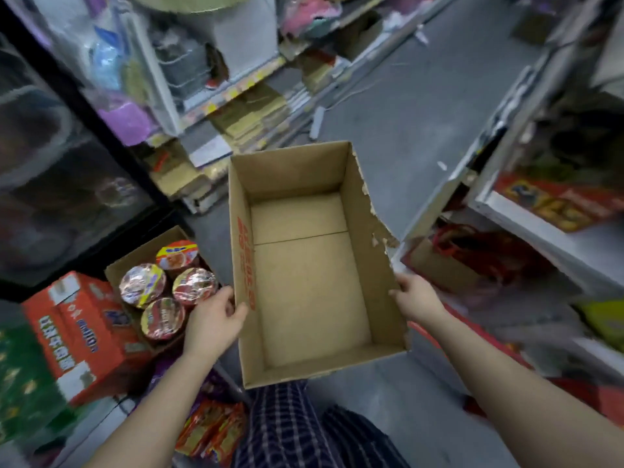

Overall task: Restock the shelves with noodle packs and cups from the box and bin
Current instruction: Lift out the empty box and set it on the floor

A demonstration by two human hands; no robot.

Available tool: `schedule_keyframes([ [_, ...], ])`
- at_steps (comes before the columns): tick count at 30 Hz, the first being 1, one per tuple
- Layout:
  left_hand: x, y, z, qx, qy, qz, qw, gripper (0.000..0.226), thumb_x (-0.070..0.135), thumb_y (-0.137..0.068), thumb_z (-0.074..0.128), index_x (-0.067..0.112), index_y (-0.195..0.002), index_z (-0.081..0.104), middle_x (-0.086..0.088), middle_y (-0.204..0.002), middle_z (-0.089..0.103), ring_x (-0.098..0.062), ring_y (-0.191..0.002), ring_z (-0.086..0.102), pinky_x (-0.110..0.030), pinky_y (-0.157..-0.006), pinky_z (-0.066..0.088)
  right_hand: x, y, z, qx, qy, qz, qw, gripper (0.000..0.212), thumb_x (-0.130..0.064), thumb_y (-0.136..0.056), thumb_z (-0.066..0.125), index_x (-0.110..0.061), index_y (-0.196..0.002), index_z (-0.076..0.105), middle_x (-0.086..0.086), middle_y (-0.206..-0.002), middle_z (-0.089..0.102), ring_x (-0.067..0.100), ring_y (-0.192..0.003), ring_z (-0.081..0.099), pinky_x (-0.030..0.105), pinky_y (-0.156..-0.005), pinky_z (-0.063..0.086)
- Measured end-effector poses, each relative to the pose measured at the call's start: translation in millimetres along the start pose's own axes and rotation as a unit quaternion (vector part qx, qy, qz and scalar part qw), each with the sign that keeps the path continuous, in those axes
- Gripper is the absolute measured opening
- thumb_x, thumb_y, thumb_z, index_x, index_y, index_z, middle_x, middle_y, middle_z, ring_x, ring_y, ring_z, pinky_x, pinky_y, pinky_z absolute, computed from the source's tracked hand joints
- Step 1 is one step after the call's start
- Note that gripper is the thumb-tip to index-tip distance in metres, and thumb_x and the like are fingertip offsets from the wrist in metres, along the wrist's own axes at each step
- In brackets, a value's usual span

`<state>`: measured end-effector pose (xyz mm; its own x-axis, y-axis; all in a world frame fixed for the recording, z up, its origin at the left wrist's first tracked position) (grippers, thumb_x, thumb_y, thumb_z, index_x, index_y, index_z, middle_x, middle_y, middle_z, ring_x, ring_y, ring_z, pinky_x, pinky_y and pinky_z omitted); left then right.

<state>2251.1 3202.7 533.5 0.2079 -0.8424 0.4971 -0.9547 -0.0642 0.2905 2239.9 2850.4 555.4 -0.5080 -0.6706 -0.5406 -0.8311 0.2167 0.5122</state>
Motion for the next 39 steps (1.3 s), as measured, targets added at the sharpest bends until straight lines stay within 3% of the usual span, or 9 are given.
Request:
schedule_keyframes([
  [2,25.9,19.2,20.5,-0.025,-0.015,0.039,0.999,0.016,0.028,-0.088,0.064,0.014,-0.083,0.057,0.0,-0.062,0.058,-0.02,-0.06,0.057,-0.037,-0.058,0.047,43.8,37.2,-17.1,0.01,-0.011,0.03,0.999,0.029,0.003,-0.086,0.054,-0.01,-0.104,0.072,0.002,-0.091,0.069,0.016,-0.084,0.063,0.018,-0.061,0.04],
  [5,61.1,41.9,42.1,-0.061,-0.041,0.112,0.991,0.017,0.026,-0.088,0.065,0.013,-0.082,0.058,0.0,-0.062,0.059,-0.021,-0.059,0.057,-0.037,-0.057,0.045,100.4,87.3,-29.1,0.022,-0.036,0.074,0.996,0.03,0.002,-0.086,0.055,-0.008,-0.108,0.072,0.009,-0.101,0.072,0.017,-0.091,0.063,0.018,-0.064,0.035],
  [10,104.1,66.5,62.5,-0.128,-0.086,0.179,0.972,0.02,0.029,-0.089,0.063,0.017,-0.075,0.053,0.001,-0.061,0.059,-0.016,-0.058,0.057,-0.035,-0.057,0.049,165.6,153.4,-21.6,0.041,-0.097,0.151,0.983,0.032,0.0,-0.086,0.056,-0.011,-0.111,0.072,0.009,-0.107,0.073,0.024,-0.105,0.066,0.021,-0.074,0.043],
  [14,128.2,76.0,69.9,-0.179,-0.113,0.235,0.949,0.016,0.028,-0.09,0.064,0.024,-0.077,0.055,0.005,-0.063,0.062,-0.009,-0.058,0.059,-0.029,-0.053,0.046,191.5,194.0,-9.9,0.075,-0.167,0.194,0.964,0.028,-0.007,-0.088,0.055,-0.016,-0.11,0.071,0.004,-0.104,0.073,0.022,-0.099,0.068,0.029,-0.081,0.053],
  [18,139.3,77.1,80.8,-0.234,-0.173,0.293,0.911,0.016,0.032,-0.089,0.064,0.024,-0.078,0.055,0.005,-0.063,0.061,-0.007,-0.059,0.058,-0.032,-0.057,0.047,203.7,235.9,15.1,0.103,-0.223,0.249,0.937,0.023,-0.013,-0.09,0.053,-0.016,-0.105,0.071,0.001,-0.093,0.071,0.02,-0.087,0.068,0.029,-0.073,0.054],
  [23,154.9,90.1,107.5,-0.294,-0.207,0.342,0.868,0.029,0.032,-0.086,0.068,0.02,-0.068,0.047,0.002,-0.057,0.057,-0.007,-0.056,0.053,-0.029,-0.056,0.039,221.2,294.5,68.3,0.116,-0.302,0.33,0.887,0.029,-0.007,-0.089,0.05,-0.027,-0.099,0.068,-0.002,-0.096,0.072,0.016,-0.089,0.068,0.023,-0.071,0.053],
  [30,222.8,147.6,175.2,-0.355,-0.279,0.47,0.758,0.021,0.034,-0.089,0.064,0.024,-0.075,0.052,0.004,-0.066,0.06,-0.021,-0.073,0.063,-0.035,-0.062,0.043,254.1,386.1,89.6,0.253,-0.399,0.405,0.783,0.036,-0.007,-0.093,0.051,-0.023,-0.122,0.068,-0.007,-0.1,0.069,0.009,-0.083,0.063,0.017,-0.067,0.047],
  [36,286.8,230.8,238.5,-0.387,-0.291,0.554,0.678,0.029,0.034,-0.09,0.06,0.015,-0.072,0.05,0.0,-0.063,0.06,-0.013,-0.061,0.057,-0.033,-0.055,0.037,294.5,463.2,119.2,0.326,-0.467,0.469,0.675,0.038,-0.005,-0.094,0.052,-0.032,-0.117,0.067,-0.004,-0.093,0.074,0.021,-0.084,0.072,0.039,-0.075,0.06],
  [39,310.1,276.5,271.1,-0.394,-0.309,0.579,0.644,0.027,0.036,-0.09,0.06,0.015,-0.074,0.052,0.0,-0.064,0.061,-0.012,-0.06,0.056,-0.033,-0.053,0.036,321.9,493.0,129.0,0.352,-0.486,0.487,0.635,0.036,-0.007,-0.094,0.054,-0.031,-0.116,0.068,-0.004,-0.093,0.074,0.016,-0.078,0.069,0.035,-0.072,0.058],
])
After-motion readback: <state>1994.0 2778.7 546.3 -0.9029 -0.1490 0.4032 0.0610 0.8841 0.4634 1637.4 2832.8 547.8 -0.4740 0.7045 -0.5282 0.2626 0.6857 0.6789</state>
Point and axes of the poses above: each hand's wrist, its own y-axis away from the middle knuckle, its own z-axis out of the palm, x = y × z, the point moved 1 cm from there along -y, towards the middle knuckle
